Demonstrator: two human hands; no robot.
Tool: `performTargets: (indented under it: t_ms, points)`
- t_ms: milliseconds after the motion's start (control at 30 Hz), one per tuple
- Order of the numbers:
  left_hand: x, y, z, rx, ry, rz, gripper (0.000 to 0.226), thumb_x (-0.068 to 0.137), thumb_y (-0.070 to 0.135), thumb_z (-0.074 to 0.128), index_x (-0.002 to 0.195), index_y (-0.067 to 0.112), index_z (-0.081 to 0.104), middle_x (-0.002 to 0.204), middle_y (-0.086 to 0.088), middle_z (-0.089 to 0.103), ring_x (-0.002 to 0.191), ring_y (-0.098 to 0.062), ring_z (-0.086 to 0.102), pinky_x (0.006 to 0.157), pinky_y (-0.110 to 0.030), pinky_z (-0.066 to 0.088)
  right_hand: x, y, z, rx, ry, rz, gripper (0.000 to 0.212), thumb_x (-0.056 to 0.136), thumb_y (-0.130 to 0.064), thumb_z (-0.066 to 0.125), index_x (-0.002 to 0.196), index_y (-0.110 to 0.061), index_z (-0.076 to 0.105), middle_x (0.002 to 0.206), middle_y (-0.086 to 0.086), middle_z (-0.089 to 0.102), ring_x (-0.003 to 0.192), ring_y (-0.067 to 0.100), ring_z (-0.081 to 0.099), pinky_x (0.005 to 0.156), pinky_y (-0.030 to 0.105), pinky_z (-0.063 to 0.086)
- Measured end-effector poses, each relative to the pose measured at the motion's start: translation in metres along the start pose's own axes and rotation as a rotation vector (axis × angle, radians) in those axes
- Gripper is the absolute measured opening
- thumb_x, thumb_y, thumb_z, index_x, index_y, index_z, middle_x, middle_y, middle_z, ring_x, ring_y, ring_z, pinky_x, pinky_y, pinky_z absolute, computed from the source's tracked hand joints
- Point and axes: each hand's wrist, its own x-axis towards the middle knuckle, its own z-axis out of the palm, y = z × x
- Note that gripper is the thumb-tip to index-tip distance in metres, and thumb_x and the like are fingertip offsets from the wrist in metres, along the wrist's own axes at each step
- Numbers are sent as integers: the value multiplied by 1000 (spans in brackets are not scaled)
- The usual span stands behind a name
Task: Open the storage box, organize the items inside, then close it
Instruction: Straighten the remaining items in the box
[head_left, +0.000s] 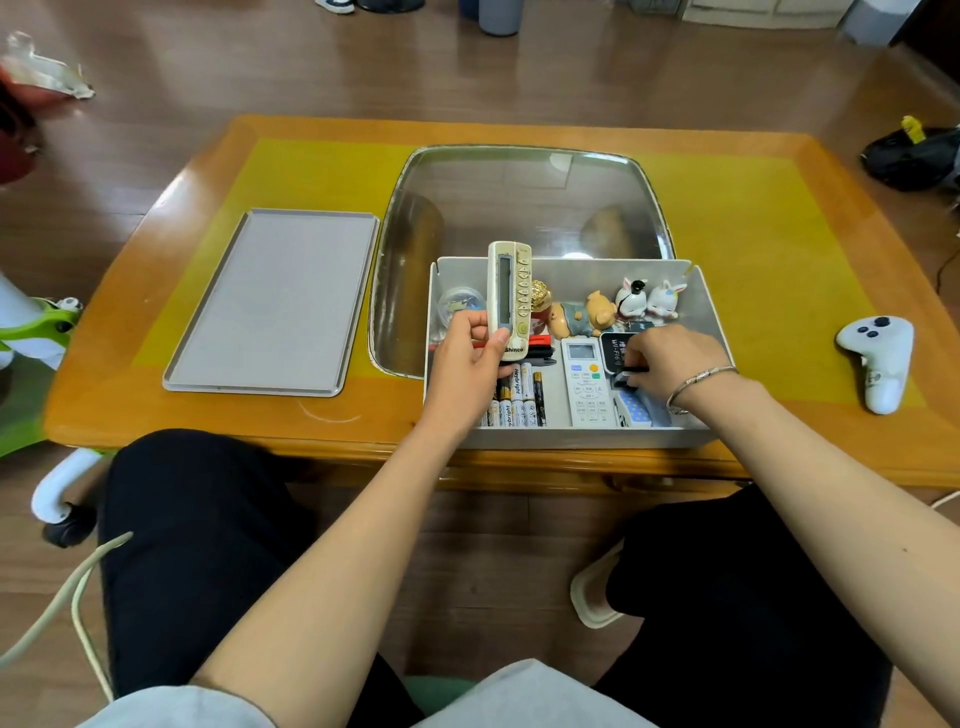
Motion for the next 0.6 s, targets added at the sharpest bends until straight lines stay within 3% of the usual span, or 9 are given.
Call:
performTargets:
  t_ms: [267,433,600]
  points:
    - [1,1,-1,9,5,-1,17,99,15,50,115,10,48,106,0,62,92,-6,64,67,-18,56,-6,10,-4,58,-56,-10,27,82,-42,67,102,-25,64,104,2,67,97,25,61,75,32,49]
    - [0,-1,-1,19,2,8,18,99,16,50,116,10,48,106,3,62,93,-4,64,67,-17,55,-16,11,-20,184,93,69,31,72,-39,78,93,-19,67,98,7,69,95,28,61,75,33,48]
    - [1,-1,-1,21,0,11,17,99,16,50,115,11,48,103,6,62,91,-1,64,66,-17,55,-27,-4,-20,79,-107,157,31,68,-50,76,80,-24,66,90,3,64,81,23,57,64,27,43]
